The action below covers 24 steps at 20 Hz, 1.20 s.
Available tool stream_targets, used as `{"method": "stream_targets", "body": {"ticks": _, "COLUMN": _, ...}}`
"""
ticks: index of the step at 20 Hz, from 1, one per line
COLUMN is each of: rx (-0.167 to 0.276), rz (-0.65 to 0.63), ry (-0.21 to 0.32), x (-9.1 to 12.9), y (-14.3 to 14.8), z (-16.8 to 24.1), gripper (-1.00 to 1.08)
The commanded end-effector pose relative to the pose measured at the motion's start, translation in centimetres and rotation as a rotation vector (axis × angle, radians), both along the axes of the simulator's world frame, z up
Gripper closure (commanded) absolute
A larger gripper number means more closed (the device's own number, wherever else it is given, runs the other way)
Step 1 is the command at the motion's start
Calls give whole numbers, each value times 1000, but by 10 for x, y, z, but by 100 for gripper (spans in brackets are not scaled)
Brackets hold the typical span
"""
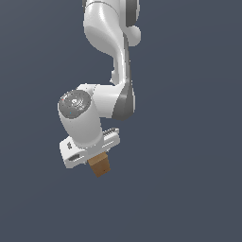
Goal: Pick up the object and move it to a goal position.
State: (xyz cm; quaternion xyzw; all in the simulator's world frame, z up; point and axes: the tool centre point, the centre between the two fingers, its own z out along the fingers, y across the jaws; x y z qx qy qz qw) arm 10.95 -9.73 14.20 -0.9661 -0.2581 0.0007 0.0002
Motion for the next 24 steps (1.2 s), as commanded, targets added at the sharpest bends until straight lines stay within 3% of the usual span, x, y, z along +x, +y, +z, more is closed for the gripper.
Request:
{"method": "stream_targets", "body": {"ticks": 1, "rx": 0, "rz": 0, "ry": -1, "x": 0, "y": 0, "z": 1, "gripper": 108}}
{"method": "stream_targets", "body": {"ticks": 13, "rx": 0, "rz": 0, "ry": 0, "x": -8, "y": 6, "z": 9, "gripper": 108}}
{"method": "stream_targets", "body": {"ticks": 24, "rx": 0, "rz": 0, "ry": 0, "x": -47, "y": 32, "z": 51, "gripper": 108}}
